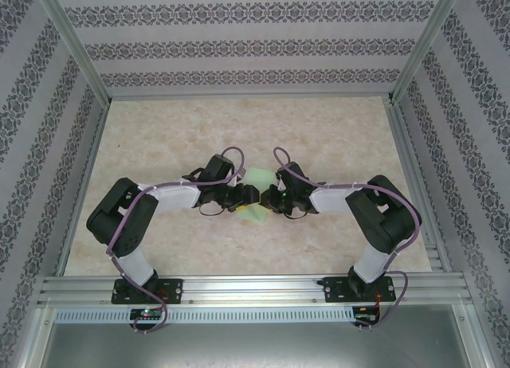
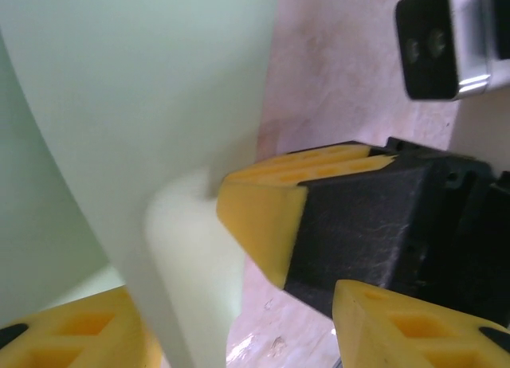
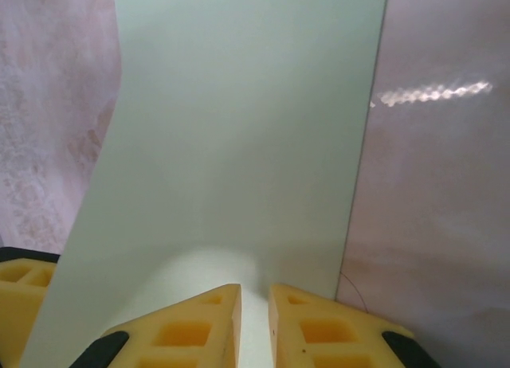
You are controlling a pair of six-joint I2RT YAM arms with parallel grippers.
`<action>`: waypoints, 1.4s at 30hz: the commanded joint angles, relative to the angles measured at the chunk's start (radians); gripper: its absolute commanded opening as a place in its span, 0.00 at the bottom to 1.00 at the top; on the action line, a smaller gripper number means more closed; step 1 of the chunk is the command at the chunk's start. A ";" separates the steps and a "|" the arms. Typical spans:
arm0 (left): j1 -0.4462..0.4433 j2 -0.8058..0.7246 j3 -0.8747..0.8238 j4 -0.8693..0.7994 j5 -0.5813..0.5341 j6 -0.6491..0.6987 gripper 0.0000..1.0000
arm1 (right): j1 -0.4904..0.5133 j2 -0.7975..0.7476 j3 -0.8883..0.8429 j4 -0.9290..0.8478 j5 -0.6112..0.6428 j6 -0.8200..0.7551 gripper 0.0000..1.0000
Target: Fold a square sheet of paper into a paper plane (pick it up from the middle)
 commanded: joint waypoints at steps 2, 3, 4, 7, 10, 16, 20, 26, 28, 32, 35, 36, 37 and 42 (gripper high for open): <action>-0.012 0.019 0.024 0.123 0.017 -0.058 0.58 | -0.011 0.031 0.000 -0.069 -0.011 -0.021 0.18; -0.013 0.019 0.021 0.130 0.020 -0.063 0.58 | -0.012 0.031 0.004 -0.078 -0.010 -0.024 0.17; -0.014 0.015 0.020 0.133 0.021 -0.066 0.57 | -0.012 0.034 0.006 -0.085 -0.009 -0.025 0.17; -0.013 0.000 0.011 0.131 0.019 -0.065 0.57 | -0.016 0.044 0.013 -0.105 -0.003 -0.029 0.17; -0.013 -0.006 0.006 0.135 0.020 -0.063 0.57 | -0.017 0.056 0.017 -0.115 -0.005 -0.029 0.16; -0.012 0.008 -0.005 0.214 0.040 -0.107 0.56 | -0.023 0.056 0.015 -0.106 -0.016 -0.026 0.15; -0.013 -0.004 -0.012 0.234 0.046 -0.122 0.56 | -0.034 0.056 0.017 -0.108 -0.023 -0.026 0.14; -0.012 -0.025 -0.023 0.227 0.038 -0.120 0.56 | -0.039 0.049 0.016 -0.097 -0.039 -0.029 0.14; -0.013 -0.014 -0.016 0.217 0.022 -0.118 0.55 | -0.044 0.029 0.007 -0.061 -0.053 -0.029 0.14; -0.013 0.016 -0.010 0.230 -0.003 -0.143 0.52 | -0.051 -0.023 -0.005 0.003 -0.094 -0.024 0.14; -0.013 0.037 0.005 0.215 -0.023 -0.159 0.51 | -0.055 -0.051 -0.006 0.019 -0.114 -0.027 0.14; -0.012 0.046 0.009 0.214 -0.028 -0.167 0.51 | -0.057 -0.054 -0.005 0.020 -0.118 -0.026 0.14; -0.012 0.054 0.014 0.213 -0.031 -0.174 0.51 | -0.060 -0.056 -0.007 0.022 -0.121 -0.024 0.14; -0.012 0.091 0.026 0.219 -0.036 -0.207 0.51 | -0.078 -0.084 -0.031 0.022 -0.122 -0.014 0.15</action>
